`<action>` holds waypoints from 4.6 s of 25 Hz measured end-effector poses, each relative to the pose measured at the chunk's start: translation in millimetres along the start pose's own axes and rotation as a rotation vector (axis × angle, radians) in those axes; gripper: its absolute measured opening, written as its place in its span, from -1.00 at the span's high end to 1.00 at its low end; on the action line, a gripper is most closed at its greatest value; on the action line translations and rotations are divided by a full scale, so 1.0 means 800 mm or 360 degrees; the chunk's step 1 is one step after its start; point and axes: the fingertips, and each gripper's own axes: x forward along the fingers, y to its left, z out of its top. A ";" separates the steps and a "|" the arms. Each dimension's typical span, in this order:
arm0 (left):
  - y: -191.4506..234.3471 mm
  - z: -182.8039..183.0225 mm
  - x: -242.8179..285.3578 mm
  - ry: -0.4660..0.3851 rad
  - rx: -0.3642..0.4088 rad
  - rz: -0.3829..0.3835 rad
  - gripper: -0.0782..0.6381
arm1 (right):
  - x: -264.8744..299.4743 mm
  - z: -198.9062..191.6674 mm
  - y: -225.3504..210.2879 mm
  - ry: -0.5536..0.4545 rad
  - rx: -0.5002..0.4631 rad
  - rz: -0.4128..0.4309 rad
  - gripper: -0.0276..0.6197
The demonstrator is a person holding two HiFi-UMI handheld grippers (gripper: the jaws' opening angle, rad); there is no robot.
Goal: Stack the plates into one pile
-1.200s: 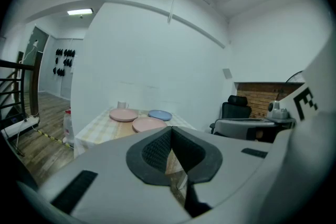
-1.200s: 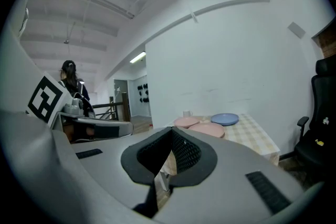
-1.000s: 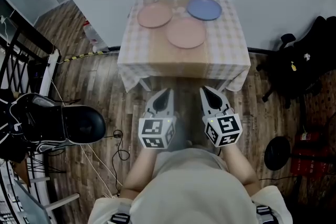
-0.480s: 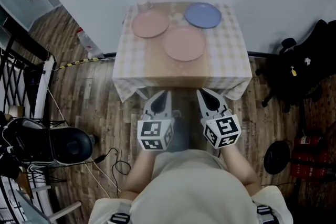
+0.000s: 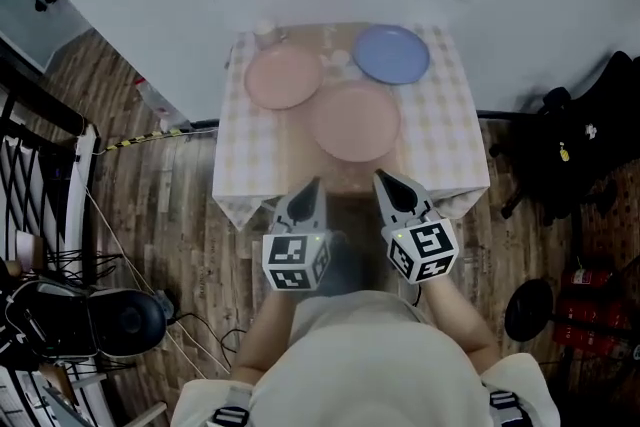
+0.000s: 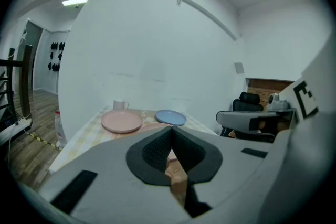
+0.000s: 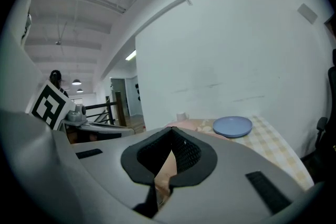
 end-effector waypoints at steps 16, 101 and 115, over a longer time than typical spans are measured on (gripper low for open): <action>0.115 0.066 0.131 -0.0001 -0.0010 0.0022 0.78 | 0.180 0.058 -0.048 -0.0023 -0.0054 0.0014 0.91; 0.458 -0.076 0.323 0.0448 -0.0516 0.0795 0.56 | 0.569 -0.139 -0.180 0.0988 -0.0201 0.0086 0.73; 0.446 -0.059 0.311 0.0372 -0.0557 0.0804 0.67 | 0.558 -0.099 -0.175 0.0846 -0.0131 0.0033 0.82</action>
